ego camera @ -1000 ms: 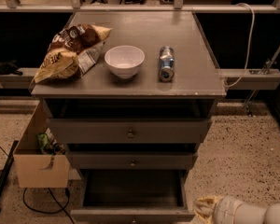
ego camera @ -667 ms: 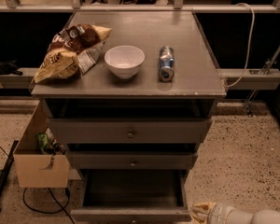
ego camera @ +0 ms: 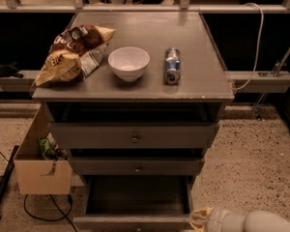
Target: Close bottom drawer
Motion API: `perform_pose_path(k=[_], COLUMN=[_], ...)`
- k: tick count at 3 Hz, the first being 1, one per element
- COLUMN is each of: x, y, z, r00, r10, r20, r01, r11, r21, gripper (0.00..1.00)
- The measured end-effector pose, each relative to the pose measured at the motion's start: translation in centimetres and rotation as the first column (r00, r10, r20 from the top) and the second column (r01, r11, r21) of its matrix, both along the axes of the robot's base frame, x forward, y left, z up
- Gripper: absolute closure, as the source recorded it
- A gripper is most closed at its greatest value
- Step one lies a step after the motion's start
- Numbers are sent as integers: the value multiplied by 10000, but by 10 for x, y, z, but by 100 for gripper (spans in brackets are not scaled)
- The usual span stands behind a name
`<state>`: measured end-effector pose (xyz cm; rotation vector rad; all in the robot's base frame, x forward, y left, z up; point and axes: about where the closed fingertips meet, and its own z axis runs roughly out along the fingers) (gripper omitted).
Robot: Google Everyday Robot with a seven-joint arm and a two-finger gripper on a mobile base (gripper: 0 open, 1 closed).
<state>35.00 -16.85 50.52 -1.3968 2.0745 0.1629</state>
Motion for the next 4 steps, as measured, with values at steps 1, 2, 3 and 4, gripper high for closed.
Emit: perform_pose_path(k=[1,2,3,4], x=[15,28,38,49], y=[15,27,32,24], z=[-37,-65,-82,-94], r00=[9994,9986,9954,9924], r10=[168,534,802,601], r20=[-304,-25,517,1076], r01=[-173,-534,-824,-722], r11=[9997,9985,9957,9910], r21=[-153,-67,428,1127], gripper=[100,100,100,100])
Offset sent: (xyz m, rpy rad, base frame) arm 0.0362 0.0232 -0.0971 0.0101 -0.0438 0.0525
